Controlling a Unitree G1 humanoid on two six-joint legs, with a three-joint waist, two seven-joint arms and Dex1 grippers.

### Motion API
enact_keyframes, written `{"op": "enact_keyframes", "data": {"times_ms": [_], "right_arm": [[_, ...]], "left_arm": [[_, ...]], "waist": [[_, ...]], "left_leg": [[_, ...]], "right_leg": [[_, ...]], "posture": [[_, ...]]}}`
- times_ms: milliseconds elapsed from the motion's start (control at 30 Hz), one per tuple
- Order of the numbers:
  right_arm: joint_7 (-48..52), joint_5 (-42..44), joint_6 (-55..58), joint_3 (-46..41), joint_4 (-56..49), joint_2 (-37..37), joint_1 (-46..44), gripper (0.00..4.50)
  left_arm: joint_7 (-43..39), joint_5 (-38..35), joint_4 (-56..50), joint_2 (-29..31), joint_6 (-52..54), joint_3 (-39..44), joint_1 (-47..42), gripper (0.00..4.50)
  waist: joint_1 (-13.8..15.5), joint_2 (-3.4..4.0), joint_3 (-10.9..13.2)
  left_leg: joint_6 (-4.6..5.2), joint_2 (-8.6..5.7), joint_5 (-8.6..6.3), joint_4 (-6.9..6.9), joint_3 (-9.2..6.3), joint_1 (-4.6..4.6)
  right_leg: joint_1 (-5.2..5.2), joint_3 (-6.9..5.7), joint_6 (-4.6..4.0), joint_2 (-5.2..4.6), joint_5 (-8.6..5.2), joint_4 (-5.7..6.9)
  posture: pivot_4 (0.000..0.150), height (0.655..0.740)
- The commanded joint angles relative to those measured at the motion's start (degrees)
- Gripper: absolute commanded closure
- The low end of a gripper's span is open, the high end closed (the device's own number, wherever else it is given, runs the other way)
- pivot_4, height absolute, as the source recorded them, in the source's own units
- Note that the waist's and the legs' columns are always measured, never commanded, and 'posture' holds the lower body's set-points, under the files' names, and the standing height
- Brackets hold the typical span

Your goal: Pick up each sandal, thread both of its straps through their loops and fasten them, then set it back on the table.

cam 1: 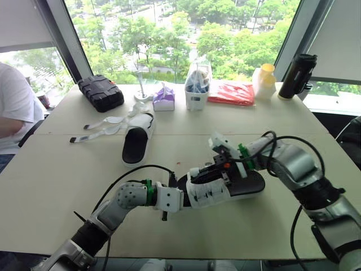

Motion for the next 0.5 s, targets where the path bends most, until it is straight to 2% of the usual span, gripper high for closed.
{"op": "enact_keyframes", "data": {"times_ms": [33,133,233,333,367,400,500], "right_arm": [[0.0,-4.7,-5.8,-0.3,4.4,1.3,-2.5,4.42],[0.5,-7.2,-8.4,0.4,7.7,2.1,-2.5,4.42],[-0.6,-9.8,-11.2,0.6,11.6,3.5,-3.0,3.48],[-3.3,-12.3,-13.9,-0.1,15.9,6.0,-4.3,2.02],[-3.9,-12.9,-14.3,-0.4,17.2,6.9,-4.9,1.33],[-4.3,-13.7,-14.9,-0.6,18.3,7.6,-5.5,0.93],[-4.3,-15.2,-16.5,-1.1,20.9,8.9,-6.6,0.93]], "left_arm": [[-1.3,7.8,8.7,2.9,5.9,-4.2,4.5,4.5],[-1.0,7.6,8.3,3.0,6.4,-4.0,4.7,4.5],[-0.8,7.4,8.3,3.0,6.6,-3.9,4.5,4.5],[-0.7,7.3,8.3,2.8,6.8,-3.9,4.3,4.5],[-0.7,7.2,8.4,2.8,6.8,-3.8,4.3,4.5],[-0.7,7.1,8.4,2.9,6.8,-3.7,4.3,4.5],[-0.7,7.0,8.6,2.9,6.7,-3.6,4.2,4.5]], "waist": [[-0.2,0.0,0.0],[-0.7,0.02,0.0],[-0.8,0.04,-0.1],[-0.8,0.09,-0.1],[-0.8,0.1,-0.1],[-0.7,0.1,-0.1],[-0.7,0.1,-0.1]], "left_leg": [[0.0,0.0,0.0,0.0,0.0,0.05],[0.0,0.0,0.0,0.0,-0.02,0.14],[0.0,0.0,0.0,0.0,-0.01,0.28],[0.0,0.01,0.0,-0.02,-0.02,0.35],[0.0,0.01,0.0,-0.04,-0.02,0.37],[0.0,0.01,0.01,-0.04,-0.02,0.37],[-0.01,0.0,0.01,-0.04,-0.03,0.36]], "right_leg": [[0.0,0.0,0.0,0.01,0.0,0.0],[0.04,0.0,0.01,0.01,-0.01,0.01],[0.14,0.01,0.0,0.02,-0.02,0.05],[0.13,0.01,-0.08,0.03,-0.07,0.06],[0.12,0.01,0.0,0.03,-0.01,0.06],[0.11,0.02,0.01,0.03,0.0,0.06],[0.1,0.02,-0.18,0.03,0.13,0.06]], "posture": [[0.15,0.74],[0.15,0.74],[0.15,0.74],[0.15,0.74],[0.15,0.74],[0.15,0.74],[0.15,0.74]]}}
